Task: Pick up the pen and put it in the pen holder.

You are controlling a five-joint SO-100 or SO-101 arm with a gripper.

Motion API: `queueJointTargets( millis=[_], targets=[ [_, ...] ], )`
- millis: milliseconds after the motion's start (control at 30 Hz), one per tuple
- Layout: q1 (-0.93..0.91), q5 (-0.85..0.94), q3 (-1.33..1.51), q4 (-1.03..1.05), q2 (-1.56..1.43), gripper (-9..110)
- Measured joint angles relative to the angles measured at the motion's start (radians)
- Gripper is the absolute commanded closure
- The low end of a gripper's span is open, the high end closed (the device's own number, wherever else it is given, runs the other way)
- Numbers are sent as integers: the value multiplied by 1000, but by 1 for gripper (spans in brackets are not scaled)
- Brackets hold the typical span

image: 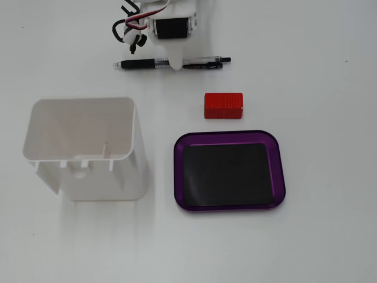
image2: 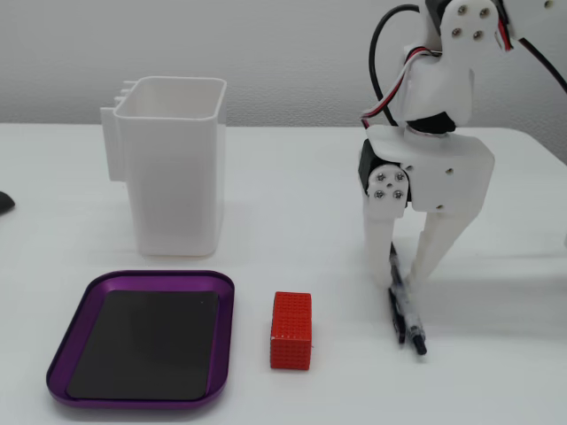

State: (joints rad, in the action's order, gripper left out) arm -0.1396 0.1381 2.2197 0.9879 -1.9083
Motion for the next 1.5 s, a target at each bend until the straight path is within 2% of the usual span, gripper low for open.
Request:
queueJointTargets(
  millis=[233,500,767,1000,1500],
  targets=[
    [-2,-178,-284,141,-196,102],
    [-11,-298,-558,61,-247,102],
    [-18,-400,-940,-11,77,102],
    [-18,-534,-1238,91,410,102],
    [-155,-663,-1299,101,563,102]
  ],
)
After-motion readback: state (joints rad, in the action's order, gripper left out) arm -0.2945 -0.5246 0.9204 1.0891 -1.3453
